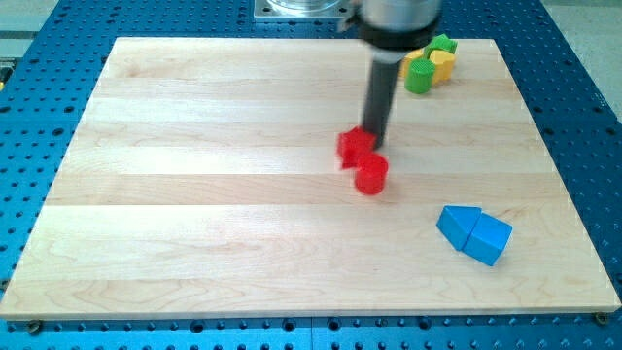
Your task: Separate the red blocks
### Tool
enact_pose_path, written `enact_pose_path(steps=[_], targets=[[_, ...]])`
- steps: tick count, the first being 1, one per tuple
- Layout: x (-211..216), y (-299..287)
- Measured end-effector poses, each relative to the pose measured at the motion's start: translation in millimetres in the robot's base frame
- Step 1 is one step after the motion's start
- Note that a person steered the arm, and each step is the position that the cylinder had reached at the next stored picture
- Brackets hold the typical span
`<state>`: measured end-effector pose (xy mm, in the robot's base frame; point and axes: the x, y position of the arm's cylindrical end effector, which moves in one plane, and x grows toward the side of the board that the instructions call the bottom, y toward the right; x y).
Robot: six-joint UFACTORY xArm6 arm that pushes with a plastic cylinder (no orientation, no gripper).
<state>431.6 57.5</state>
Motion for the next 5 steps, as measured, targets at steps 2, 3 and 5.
enact_pose_path(steps=[2,3,5], targets=[[56,-102],[10,-93],[114,-100]])
